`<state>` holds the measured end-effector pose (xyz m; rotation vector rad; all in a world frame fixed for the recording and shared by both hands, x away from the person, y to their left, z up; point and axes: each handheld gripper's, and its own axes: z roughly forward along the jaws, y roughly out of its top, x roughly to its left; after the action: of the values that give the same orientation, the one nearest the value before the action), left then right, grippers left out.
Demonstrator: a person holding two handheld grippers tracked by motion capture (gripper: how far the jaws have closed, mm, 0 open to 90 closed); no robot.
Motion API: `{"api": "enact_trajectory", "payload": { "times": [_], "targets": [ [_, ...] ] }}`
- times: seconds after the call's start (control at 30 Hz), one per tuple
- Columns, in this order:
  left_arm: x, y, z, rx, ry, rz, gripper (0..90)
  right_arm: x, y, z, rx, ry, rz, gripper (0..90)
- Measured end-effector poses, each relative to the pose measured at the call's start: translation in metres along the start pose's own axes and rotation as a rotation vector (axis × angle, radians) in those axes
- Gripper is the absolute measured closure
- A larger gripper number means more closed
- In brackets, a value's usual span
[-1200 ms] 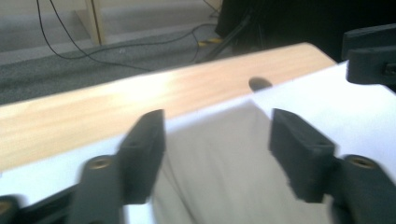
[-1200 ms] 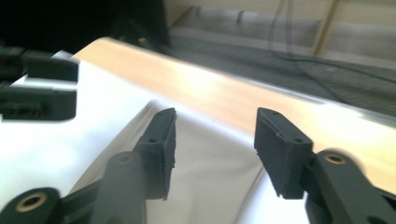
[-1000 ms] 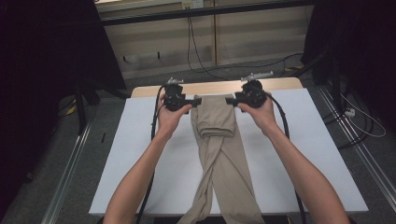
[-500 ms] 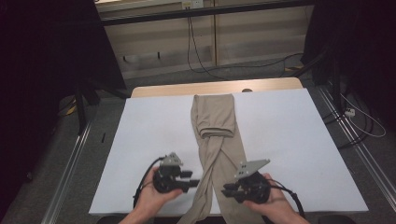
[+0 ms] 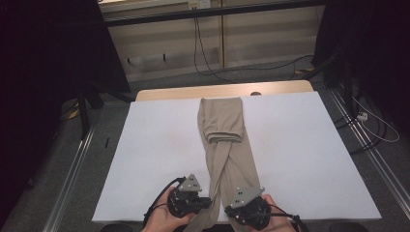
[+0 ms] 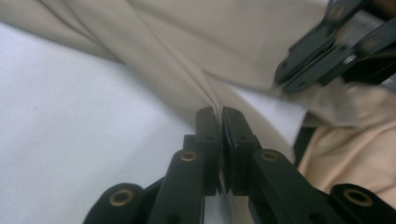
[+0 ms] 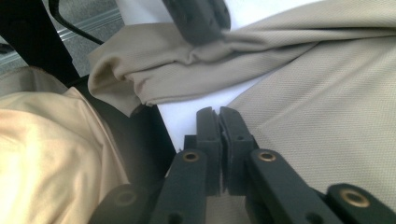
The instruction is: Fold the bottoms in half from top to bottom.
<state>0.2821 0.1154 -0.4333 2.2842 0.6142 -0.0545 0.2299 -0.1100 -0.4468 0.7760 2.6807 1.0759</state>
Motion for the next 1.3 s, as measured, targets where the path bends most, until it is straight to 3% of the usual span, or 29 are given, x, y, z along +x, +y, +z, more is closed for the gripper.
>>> {"api": "enact_trajectory", "payload": {
  "times": [0.2,0.27,0.37,0.53,0.57,0.63,0.7,0.77,0.87,0.93,1.07,1.17,1.2,1.3],
  "targets": [
    [0.004,0.009,-0.02,-0.104,-0.034,-0.054,87.6,0.001,0.004,0.004,-0.008,0.052,0.02,87.4],
    [0.006,0.01,-0.022,-0.132,-0.056,-0.078,87.6,-0.001,0.005,0.004,-0.012,0.094,0.044,78.1],
    [-0.001,0.014,-0.021,-0.132,-0.069,-0.067,87.4,-0.005,0.006,-0.001,-0.018,0.083,0.034,76.1],
    [-0.021,0.022,0.003,-0.088,-0.111,-0.018,84.8,-0.035,0.002,-0.019,-0.093,0.0,0.144,73.8],
    [-0.021,0.022,0.009,-0.072,-0.144,-0.016,84.0,-0.039,0.001,-0.021,-0.105,-0.014,0.16,73.9],
    [-0.023,0.019,0.016,-0.048,-0.185,-0.017,79.9,-0.043,0.001,-0.024,-0.124,-0.048,0.169,71.6],
    [-0.026,0.016,0.015,-0.041,-0.185,-0.004,77.4,-0.047,0.002,-0.025,-0.135,-0.046,0.178,70.8],
    [-0.023,0.013,0.007,-0.059,-0.175,-0.011,73.6,-0.049,0.004,-0.024,-0.144,-0.039,0.188,68.3],
    [-0.011,0.008,-0.004,-0.081,-0.1,-0.026,75.4,-0.049,0.009,-0.016,-0.128,-0.013,0.185,66.2],
    [0.002,0.004,-0.006,-0.072,-0.038,-0.052,77.1,-0.049,0.012,-0.007,-0.098,-0.025,0.179,64.1],
    [0.013,0.002,0.001,-0.056,0.017,-0.055,71.7,-0.055,0.024,0.011,-0.041,-0.061,0.164,58.1],
    [0.012,0.006,0.008,-0.045,0.055,-0.036,60.7,-0.056,0.032,0.023,-0.02,-0.08,0.123,55.7],
    [0.013,0.007,0.01,-0.037,0.034,-0.023,59.2,-0.057,0.033,0.026,-0.016,-0.086,0.118,55.0],
    [0.01,0.008,0.016,-0.016,0.062,0.008,55.8,-0.059,0.037,0.034,-0.027,-0.072,0.12,53.9]
  ]
}}
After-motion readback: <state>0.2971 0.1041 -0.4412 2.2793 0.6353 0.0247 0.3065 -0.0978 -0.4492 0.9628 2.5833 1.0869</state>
